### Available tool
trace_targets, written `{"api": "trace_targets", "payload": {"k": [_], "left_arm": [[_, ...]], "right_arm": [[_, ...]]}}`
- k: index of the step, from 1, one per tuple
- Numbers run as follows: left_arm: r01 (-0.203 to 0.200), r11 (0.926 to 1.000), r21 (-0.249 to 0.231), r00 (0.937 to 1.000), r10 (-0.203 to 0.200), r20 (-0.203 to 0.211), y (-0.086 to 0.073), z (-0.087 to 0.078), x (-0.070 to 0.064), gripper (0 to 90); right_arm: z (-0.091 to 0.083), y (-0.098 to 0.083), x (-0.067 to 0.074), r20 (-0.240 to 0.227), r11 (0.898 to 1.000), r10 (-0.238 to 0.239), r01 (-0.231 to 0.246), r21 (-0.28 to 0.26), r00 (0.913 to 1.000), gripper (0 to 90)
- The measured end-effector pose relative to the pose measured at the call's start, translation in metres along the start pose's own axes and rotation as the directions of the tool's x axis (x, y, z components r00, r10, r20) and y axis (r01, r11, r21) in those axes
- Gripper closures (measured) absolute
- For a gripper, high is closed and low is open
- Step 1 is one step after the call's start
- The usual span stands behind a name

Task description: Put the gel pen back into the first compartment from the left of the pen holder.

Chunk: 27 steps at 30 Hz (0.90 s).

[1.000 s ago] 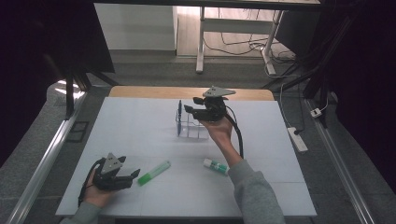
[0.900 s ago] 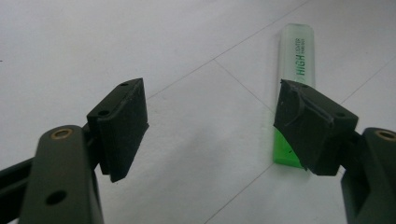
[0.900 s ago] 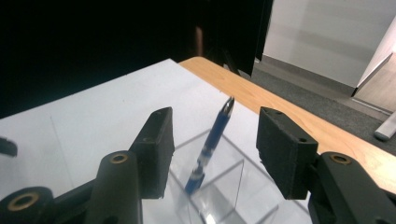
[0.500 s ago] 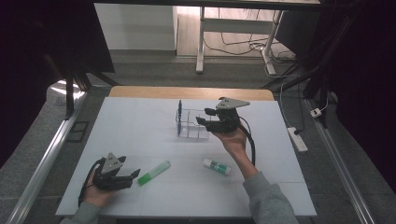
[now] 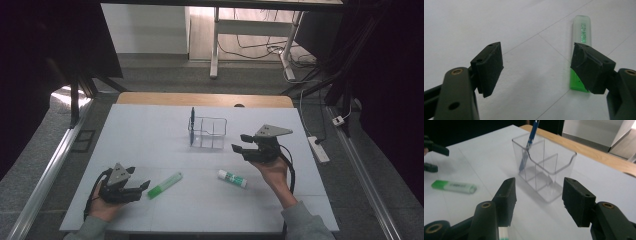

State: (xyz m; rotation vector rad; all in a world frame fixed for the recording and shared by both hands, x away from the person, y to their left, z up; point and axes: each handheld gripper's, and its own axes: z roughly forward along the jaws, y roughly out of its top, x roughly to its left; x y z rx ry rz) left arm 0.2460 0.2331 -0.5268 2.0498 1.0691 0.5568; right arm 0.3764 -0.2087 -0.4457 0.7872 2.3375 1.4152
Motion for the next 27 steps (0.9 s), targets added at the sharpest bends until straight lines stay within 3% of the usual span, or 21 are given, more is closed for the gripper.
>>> {"api": "trace_targets", "payload": {"k": [6,17,22,27], "left_arm": [[-0.001,1.0000,-0.001,1.0000,0.001,-0.001,0.000,0.000,0.000,25.6],[-0.013,0.9999,-0.003,0.9999,0.013,-0.006,0.004,-0.001,-0.003,25.5],[-0.017,0.9999,-0.003,0.9999,0.017,0.001,0.006,0.000,-0.003,25.4],[-0.018,0.9998,-0.005,0.9997,0.018,0.016,0.008,-0.001,-0.003,25.5]], "right_arm": [[-0.020,-0.021,0.002,0.019,0.999,-0.004,0.004,0.040,0.9998,44.3],[-0.062,-0.050,0.006,0.057,0.999,-0.007,0.005,0.043,0.9983,43.0],[-0.072,-0.061,0.003,0.080,0.999,-0.009,0.005,0.051,0.9968,42.9],[-0.070,-0.065,-0.002,0.090,0.998,0.004,-0.010,0.069,0.9960,42.6]]}}
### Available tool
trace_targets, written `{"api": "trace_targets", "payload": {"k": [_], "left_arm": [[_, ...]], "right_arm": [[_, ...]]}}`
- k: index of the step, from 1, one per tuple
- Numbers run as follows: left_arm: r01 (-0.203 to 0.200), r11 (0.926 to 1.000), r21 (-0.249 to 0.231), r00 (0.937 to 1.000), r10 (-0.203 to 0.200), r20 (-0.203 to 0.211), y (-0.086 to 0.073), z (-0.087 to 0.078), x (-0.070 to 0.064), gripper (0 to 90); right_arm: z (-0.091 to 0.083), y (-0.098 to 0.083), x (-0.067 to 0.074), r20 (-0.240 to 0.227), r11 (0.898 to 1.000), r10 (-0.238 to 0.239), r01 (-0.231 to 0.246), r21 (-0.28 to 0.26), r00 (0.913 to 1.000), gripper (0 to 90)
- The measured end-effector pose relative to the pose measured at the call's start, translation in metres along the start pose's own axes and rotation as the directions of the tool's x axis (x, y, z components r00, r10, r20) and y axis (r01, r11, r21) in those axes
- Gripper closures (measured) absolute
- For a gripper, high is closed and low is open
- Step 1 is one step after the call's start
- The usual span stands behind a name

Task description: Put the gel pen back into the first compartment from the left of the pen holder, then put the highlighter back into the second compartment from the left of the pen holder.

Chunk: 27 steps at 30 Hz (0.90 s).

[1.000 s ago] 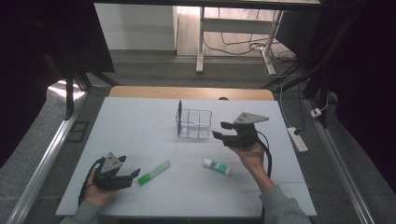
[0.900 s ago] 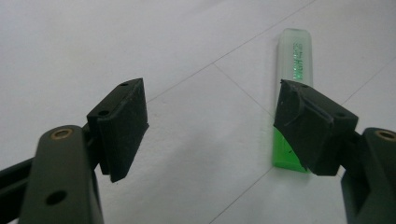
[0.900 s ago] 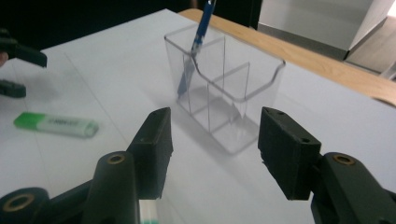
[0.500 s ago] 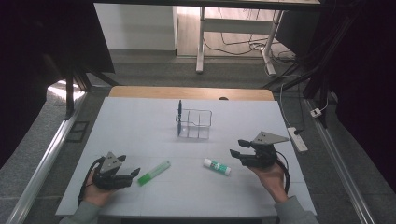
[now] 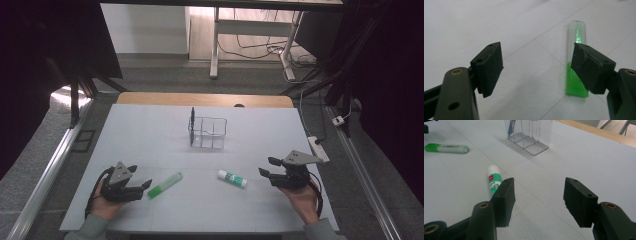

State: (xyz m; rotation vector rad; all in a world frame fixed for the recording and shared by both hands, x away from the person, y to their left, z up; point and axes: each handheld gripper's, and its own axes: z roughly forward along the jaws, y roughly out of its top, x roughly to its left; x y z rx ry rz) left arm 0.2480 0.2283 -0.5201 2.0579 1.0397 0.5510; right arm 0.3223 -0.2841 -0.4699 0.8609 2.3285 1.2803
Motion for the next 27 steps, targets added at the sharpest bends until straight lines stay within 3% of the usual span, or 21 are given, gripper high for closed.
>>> {"api": "trace_targets", "payload": {"k": [4,12,20,27], "left_arm": [[-0.009,1.0000,0.003,0.9999,0.009,0.010,0.003,-0.002,-0.001,25.5],[-0.065,0.9973,0.036,0.9975,0.064,0.030,0.013,-0.003,-0.007,24.9],[-0.088,0.9941,0.064,0.9940,0.083,0.071,0.020,-0.002,-0.009,24.9],[-0.104,0.9874,0.120,0.9898,0.091,0.110,0.029,0.003,-0.010,25.1]], "right_arm": [[0.002,-0.001,0.000,-0.003,1.000,-0.003,0.003,0.008,1.0000,42.3],[0.002,0.000,0.001,0.004,1.000,-0.018,0.018,0.011,0.9998,42.3],[0.002,-0.001,0.001,0.003,0.999,-0.026,0.025,0.029,0.9997,42.0],[0.001,-0.004,0.000,0.009,1.000,-0.006,0.005,0.027,0.9999,41.7]]}}
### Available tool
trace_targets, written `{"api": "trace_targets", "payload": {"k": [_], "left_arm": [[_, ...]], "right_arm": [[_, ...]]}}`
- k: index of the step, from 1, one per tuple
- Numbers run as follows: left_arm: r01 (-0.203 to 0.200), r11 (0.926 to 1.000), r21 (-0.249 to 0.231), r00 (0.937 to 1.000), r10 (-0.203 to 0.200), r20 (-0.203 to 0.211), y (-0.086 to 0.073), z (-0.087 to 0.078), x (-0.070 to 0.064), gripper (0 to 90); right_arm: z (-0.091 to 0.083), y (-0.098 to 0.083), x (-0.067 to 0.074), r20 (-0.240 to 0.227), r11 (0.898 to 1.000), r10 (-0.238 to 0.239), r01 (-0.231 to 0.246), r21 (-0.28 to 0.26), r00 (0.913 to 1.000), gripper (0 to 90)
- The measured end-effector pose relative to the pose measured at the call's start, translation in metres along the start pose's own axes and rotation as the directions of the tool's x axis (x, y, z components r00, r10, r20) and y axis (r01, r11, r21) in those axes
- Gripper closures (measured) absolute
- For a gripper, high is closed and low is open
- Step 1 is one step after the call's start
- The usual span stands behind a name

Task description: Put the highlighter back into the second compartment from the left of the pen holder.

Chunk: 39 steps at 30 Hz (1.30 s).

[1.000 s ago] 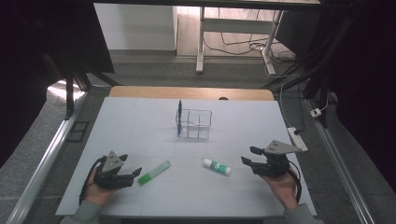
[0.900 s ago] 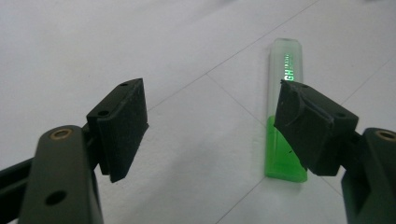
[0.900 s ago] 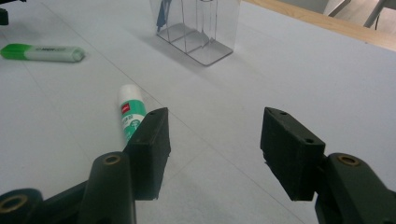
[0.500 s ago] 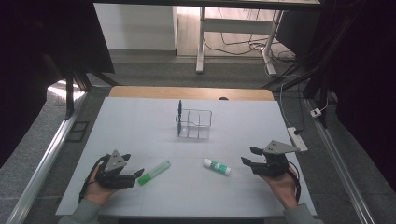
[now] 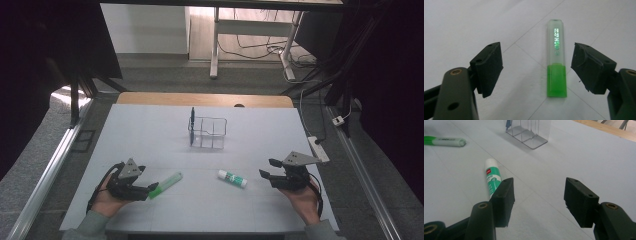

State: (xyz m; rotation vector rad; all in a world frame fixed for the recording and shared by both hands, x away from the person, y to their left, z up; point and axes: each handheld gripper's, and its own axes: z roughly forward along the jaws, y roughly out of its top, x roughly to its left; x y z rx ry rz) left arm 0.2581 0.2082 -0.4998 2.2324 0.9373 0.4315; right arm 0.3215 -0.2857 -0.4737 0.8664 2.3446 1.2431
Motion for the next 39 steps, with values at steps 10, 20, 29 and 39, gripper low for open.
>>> {"api": "trace_targets", "payload": {"k": [10,20,29,39], "left_arm": [[-0.034,0.9929,0.114,0.9990,0.031,0.031,0.013,0.007,-0.009,26.2],[-0.067,0.9734,0.219,0.9964,0.054,0.066,0.018,0.025,-0.015,29.7],[-0.092,0.9568,0.276,0.9941,0.073,0.080,0.019,0.036,-0.017,36.4],[-0.080,0.9436,0.321,0.9907,0.040,0.130,0.019,0.042,-0.014,53.6]], "right_arm": [[0.001,0.000,0.001,0.002,1.000,-0.010,0.010,0.011,1.0000,41.3],[0.000,0.000,-0.001,0.006,1.000,-0.006,0.006,0.015,1.0000,41.2],[0.000,-0.001,-0.002,0.013,1.000,-0.007,0.007,0.022,0.9999,41.0],[0.000,-0.001,-0.003,0.018,1.000,-0.007,0.006,0.022,0.9998,40.8]]}}
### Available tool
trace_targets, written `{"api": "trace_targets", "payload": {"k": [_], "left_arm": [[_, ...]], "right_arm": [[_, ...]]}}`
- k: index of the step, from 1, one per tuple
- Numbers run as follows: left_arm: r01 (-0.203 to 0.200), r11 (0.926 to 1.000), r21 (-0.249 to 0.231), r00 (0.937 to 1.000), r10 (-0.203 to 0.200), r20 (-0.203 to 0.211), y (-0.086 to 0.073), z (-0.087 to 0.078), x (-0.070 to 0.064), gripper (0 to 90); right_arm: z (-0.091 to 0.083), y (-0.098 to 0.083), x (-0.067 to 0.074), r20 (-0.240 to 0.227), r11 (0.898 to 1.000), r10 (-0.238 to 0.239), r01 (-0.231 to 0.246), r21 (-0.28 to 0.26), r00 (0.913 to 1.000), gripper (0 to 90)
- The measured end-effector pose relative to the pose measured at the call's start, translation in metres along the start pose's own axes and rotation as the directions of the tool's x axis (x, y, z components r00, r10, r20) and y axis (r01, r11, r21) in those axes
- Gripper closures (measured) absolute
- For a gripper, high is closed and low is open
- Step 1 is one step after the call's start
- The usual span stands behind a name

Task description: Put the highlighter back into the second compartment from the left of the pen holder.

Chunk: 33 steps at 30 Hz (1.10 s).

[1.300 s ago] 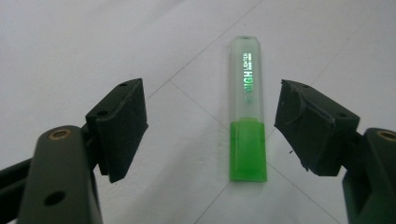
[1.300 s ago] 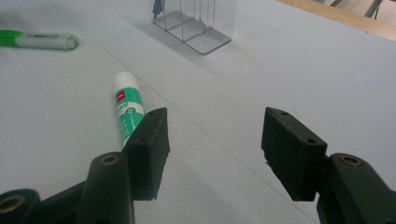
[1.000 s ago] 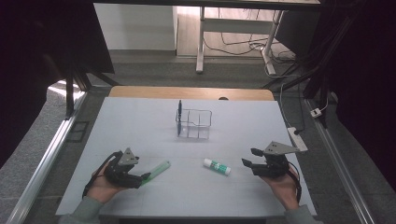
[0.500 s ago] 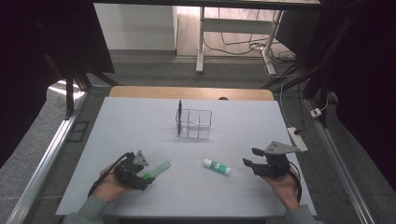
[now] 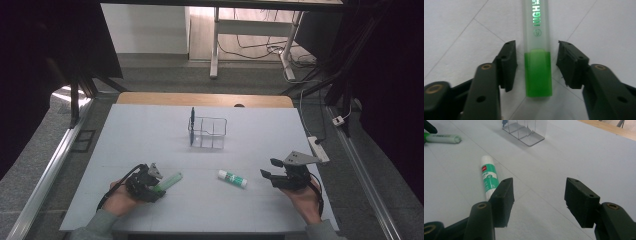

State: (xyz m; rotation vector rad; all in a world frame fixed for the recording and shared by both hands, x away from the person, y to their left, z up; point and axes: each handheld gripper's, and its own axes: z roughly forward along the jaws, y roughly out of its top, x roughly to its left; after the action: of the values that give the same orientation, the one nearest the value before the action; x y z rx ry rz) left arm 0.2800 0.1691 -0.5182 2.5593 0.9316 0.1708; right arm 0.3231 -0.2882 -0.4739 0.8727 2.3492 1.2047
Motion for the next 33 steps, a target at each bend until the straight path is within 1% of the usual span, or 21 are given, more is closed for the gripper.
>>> {"api": "trace_targets", "payload": {"k": [1,3,5,7,10,14,17,22,25,27,28,33], "left_arm": [[0.003,1.0000,0.002,1.0000,-0.003,0.008,0.000,0.000,0.000,56.1],[0.015,0.9999,0.007,0.9998,-0.015,0.012,0.001,0.000,0.001,58.3],[0.028,0.9995,0.012,0.9996,-0.028,0.010,0.002,0.000,0.002,61.8],[0.030,0.9994,0.016,0.9995,-0.030,0.006,0.003,0.000,0.002,65.9],[0.028,0.9993,0.024,0.9996,-0.028,-0.002,0.004,0.000,0.001,66.4],[0.017,0.9997,0.020,0.9997,-0.017,-0.017,0.004,0.000,-0.001,66.7],[0.011,0.9998,0.018,0.9998,-0.011,-0.017,0.004,0.000,-0.001,66.8],[0.009,0.9999,-0.011,0.9999,-0.009,-0.010,0.003,-0.001,-0.001,66.9],[0.007,0.9990,-0.044,1.0000,-0.008,-0.006,0.003,-0.004,0.000,66.9],[0.008,0.9972,-0.075,1.0000,-0.008,-0.005,0.002,-0.008,0.001,66.9],[0.009,0.9957,-0.092,0.9999,-0.010,-0.012,0.001,-0.010,0.001,66.8],[0.008,0.9864,-0.164,0.9998,-0.011,-0.016,-0.001,-0.018,0.003,66.9]], "right_arm": [[0.000,0.000,0.000,0.000,1.000,-0.001,0.001,0.002,1.0000,40.8],[0.000,0.000,0.000,0.002,1.000,-0.002,0.002,0.004,1.0000,40.8],[0.000,0.000,0.000,0.002,1.000,-0.001,0.001,0.008,1.0000,40.8],[0.001,0.000,0.000,0.000,1.000,-0.001,0.001,0.008,1.0000,40.8],[0.001,0.000,0.000,0.001,1.000,-0.001,0.001,0.007,1.0000,40.8],[0.001,0.000,0.000,0.002,1.000,-0.009,0.009,0.012,1.0000,40.8],[0.001,0.000,0.000,0.004,1.000,-0.012,0.012,0.014,0.9999,40.8],[0.001,-0.001,0.000,0.007,1.000,-0.012,0.012,0.013,0.9999,40.7],[0.001,0.000,0.000,0.005,1.000,-0.012,0.012,0.013,0.9999,40.8],[0.001,0.000,0.000,0.005,1.000,-0.012,0.012,0.013,0.9999,40.8],[0.000,0.000,0.000,0.005,1.000,-0.012,0.012,0.012,0.9999,40.7],[0.001,0.000,0.000,0.004,1.000,-0.013,0.012,0.013,0.9999,40.7]]}}
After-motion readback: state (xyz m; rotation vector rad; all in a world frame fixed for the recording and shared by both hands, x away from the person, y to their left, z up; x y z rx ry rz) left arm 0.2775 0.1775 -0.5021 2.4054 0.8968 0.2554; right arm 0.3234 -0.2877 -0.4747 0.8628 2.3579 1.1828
